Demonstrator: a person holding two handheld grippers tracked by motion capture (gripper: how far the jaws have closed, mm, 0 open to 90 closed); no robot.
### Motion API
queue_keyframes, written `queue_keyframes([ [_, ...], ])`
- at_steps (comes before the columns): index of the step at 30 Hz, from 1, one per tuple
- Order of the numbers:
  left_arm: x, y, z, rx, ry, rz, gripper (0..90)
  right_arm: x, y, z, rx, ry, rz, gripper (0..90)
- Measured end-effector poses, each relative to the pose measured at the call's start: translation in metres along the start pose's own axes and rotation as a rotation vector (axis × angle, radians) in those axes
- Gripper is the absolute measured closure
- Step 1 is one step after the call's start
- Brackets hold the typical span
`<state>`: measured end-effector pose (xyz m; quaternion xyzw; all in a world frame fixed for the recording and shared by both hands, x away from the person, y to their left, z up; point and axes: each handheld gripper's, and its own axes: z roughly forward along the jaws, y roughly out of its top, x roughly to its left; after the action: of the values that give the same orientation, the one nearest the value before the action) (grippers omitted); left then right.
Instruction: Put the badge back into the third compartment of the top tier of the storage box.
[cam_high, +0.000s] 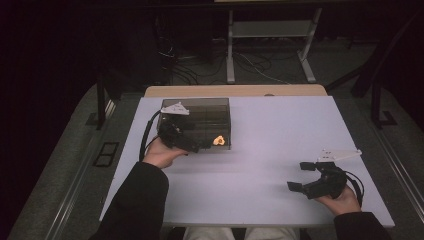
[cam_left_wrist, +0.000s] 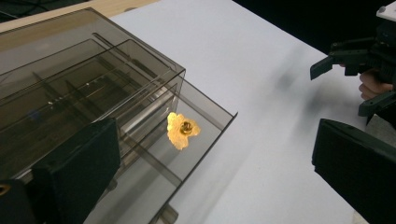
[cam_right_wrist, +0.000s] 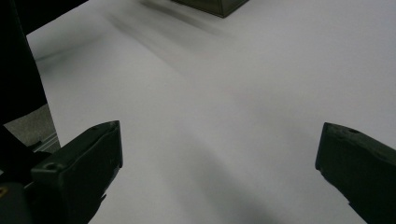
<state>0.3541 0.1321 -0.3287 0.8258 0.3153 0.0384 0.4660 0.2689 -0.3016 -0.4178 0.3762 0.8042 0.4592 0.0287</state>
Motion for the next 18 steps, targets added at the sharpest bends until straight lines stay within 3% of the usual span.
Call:
queue_keyframes([
  [18,-0.012,-0.029,-0.019,-0.042,0.010,-0.005,0.0,0.000,0.000,0.000,0.000,-0.002,-0.004,0.1],
])
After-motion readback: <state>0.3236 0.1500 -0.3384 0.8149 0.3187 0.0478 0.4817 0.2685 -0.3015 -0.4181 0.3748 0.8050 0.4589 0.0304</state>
